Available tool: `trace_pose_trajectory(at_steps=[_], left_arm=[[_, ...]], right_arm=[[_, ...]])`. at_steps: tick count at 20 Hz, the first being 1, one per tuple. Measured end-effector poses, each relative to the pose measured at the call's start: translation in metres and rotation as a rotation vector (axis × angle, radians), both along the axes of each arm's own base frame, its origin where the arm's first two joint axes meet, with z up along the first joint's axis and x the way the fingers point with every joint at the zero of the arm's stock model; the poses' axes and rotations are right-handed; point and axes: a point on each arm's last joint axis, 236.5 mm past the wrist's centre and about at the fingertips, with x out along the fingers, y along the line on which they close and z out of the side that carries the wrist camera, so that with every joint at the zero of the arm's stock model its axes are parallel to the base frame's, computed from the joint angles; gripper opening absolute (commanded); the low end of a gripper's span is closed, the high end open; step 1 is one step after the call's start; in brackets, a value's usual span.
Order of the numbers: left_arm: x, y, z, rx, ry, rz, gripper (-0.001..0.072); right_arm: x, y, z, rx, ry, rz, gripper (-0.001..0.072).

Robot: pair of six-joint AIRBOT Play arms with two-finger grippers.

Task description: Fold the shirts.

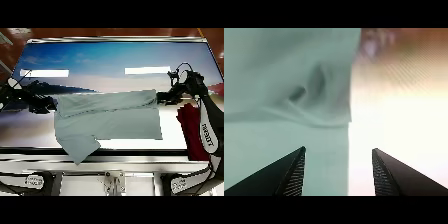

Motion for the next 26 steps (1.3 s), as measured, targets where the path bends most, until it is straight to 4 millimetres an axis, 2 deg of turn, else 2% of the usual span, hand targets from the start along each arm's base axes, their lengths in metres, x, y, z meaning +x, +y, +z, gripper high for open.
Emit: trace_pose_trajectory(at_steps=[2,4,7,9,11,14,16,17,18,20,21,22,23,24,26], left_arm=[[-0.029,0.014,0.008,-0.001,0.056,-0.003,0.0706],[-0.069,0.017,0.003,-0.032,0.125,0.021,0.0706],[-0.128,-0.001,-0.017,-0.11,0.194,0.062,0.0706],[-0.156,-0.022,-0.029,-0.172,0.204,0.086,0.0705],[-0.171,-0.037,-0.04,-0.216,0.199,0.119,0.0704],[-0.181,-0.054,-0.052,-0.263,0.186,0.17,0.068],[-0.181,-0.062,-0.058,-0.283,0.173,0.201,0.0574],[-0.18,-0.066,-0.06,-0.292,0.163,0.218,0.0572],[-0.178,-0.068,-0.062,-0.298,0.153,0.231,0.0526],[-0.168,-0.069,-0.067,-0.288,0.108,0.262,0.0138],[-0.164,-0.066,-0.07,-0.273,0.088,0.268,0.004],[-0.162,-0.066,-0.07,-0.274,0.074,0.267,0.0039],[-0.161,-0.069,-0.068,-0.287,0.067,0.255,0.0039],[-0.161,-0.069,-0.067,-0.294,0.062,0.245,0.0039],[-0.164,-0.071,-0.063,-0.32,0.059,0.216,0.004]], right_arm=[[-0.035,-0.025,0.009,-0.044,0.105,0.01,0.0534],[-0.067,-0.036,0.013,-0.012,0.171,-0.024,0.0535],[-0.101,-0.023,0.009,0.107,0.206,-0.067,0.0534],[-0.115,-0.016,0.004,0.155,0.208,-0.081,0.0534],[-0.121,-0.01,0.001,0.186,0.203,-0.091,0.0534],[-0.124,-0.006,-0.002,0.207,0.195,-0.1,0.0534],[-0.126,-0.004,-0.002,0.216,0.194,-0.104,0.0534],[-0.126,-0.003,-0.002,0.221,0.193,-0.107,0.0534],[-0.126,-0.003,-0.003,0.221,0.193,-0.108,0.0534],[-0.127,-0.001,-0.003,0.227,0.195,-0.115,0.0534],[-0.127,-0.001,-0.002,0.23,0.197,-0.119,0.0535],[-0.127,-0.001,-0.002,0.23,0.198,-0.119,0.0536],[-0.129,-0.002,-0.003,0.223,0.203,-0.117,0.0595],[-0.132,-0.005,-0.004,0.217,0.216,-0.115,0.0624],[-0.146,-0.007,-0.006,0.235,0.26,-0.121,0.0624]])
